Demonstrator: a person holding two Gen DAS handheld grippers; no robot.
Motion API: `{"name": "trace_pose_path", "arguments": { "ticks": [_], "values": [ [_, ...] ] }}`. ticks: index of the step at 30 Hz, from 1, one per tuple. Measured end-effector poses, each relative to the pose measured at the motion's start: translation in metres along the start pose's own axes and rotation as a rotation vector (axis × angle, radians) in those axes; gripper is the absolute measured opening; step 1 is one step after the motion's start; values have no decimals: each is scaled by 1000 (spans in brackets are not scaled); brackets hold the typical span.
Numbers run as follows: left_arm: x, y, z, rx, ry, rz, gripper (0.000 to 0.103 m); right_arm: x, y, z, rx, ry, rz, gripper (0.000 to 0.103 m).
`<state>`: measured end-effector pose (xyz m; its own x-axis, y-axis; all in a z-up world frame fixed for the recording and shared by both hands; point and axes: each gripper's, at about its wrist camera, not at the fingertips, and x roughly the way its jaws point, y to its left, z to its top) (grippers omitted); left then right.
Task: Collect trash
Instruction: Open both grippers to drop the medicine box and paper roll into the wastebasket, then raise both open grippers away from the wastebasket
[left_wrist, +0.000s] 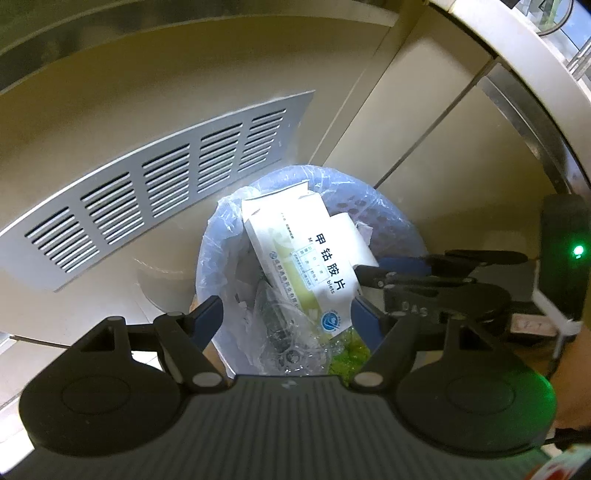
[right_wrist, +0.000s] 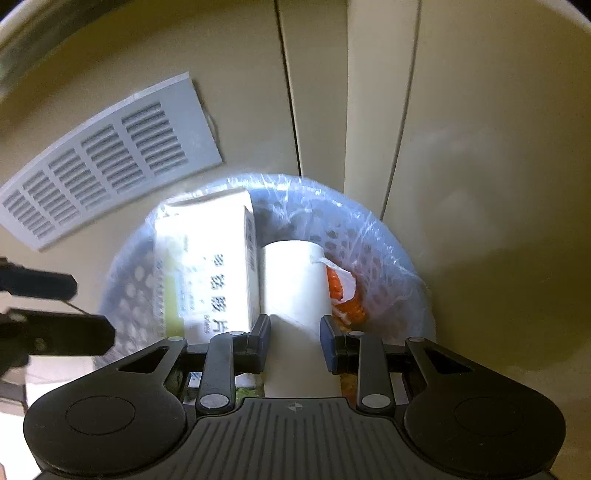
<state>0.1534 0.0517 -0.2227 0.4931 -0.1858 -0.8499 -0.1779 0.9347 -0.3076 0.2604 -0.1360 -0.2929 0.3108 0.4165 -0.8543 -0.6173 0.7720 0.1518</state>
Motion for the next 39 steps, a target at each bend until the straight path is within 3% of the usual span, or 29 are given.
{"name": "trace_pose_path", "arguments": {
  "ticks": [1, 3, 5, 29, 39],
  "values": [
    [-2, -1, 0, 3, -2, 3, 73, -4, 1, 0, 0, -8, -7, 31],
    [-6, -1, 0, 8, -9, 9, 73, -14, 4, 1, 3, -24, -11, 48],
    [-11, -3, 0, 10, -16, 13, 73, -25, 9, 0, 7, -39, -13, 55],
    [-86, -43, -9, 55, -28, 126, 75, -134, 17, 4, 60, 42, 40, 59],
    [-112, -63, -2, 75, -52, 125, 81, -182, 18, 16, 51, -1, 40, 66]
  ]
}}
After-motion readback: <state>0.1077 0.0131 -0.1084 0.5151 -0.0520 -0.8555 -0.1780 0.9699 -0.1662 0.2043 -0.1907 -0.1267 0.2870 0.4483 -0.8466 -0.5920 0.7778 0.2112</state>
